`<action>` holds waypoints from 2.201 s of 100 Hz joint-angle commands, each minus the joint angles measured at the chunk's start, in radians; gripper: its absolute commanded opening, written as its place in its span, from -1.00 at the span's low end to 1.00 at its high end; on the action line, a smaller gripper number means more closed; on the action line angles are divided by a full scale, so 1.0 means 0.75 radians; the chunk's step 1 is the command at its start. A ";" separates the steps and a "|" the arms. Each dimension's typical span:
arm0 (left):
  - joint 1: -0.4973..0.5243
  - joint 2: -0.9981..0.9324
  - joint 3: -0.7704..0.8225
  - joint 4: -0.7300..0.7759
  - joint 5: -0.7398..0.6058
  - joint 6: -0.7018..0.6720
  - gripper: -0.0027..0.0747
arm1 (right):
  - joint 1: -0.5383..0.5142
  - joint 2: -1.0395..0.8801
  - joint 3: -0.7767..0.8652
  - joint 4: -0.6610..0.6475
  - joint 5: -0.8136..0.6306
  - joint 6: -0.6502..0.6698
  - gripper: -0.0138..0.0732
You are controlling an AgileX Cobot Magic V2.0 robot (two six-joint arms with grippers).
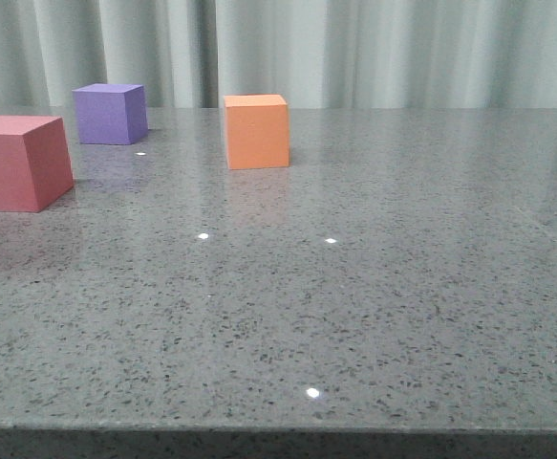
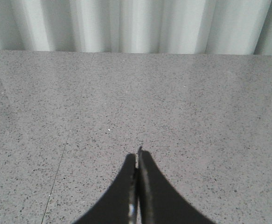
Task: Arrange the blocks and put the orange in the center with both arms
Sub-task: 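Move the left gripper over the orange cube and grasp it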
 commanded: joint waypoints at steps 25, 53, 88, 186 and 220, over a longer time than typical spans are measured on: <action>-0.248 0.304 -0.300 -0.057 -0.198 -0.108 0.68 | -0.009 -0.003 -0.037 -0.025 -0.108 -0.008 -0.84; -0.524 0.692 -0.673 0.307 -0.197 -0.455 0.67 | -0.009 -0.003 -0.037 -0.025 -0.108 -0.006 -0.84; -0.744 1.103 -1.136 0.730 -0.037 -0.785 0.67 | -0.009 -0.003 -0.037 -0.025 -0.108 -0.006 -0.84; -0.755 1.374 -1.234 0.816 -0.004 -0.889 0.67 | -0.009 -0.003 -0.037 -0.025 -0.108 -0.006 -0.84; -0.755 1.430 -1.234 0.818 -0.002 -0.889 0.66 | -0.009 -0.003 -0.037 -0.025 -0.108 -0.006 -0.84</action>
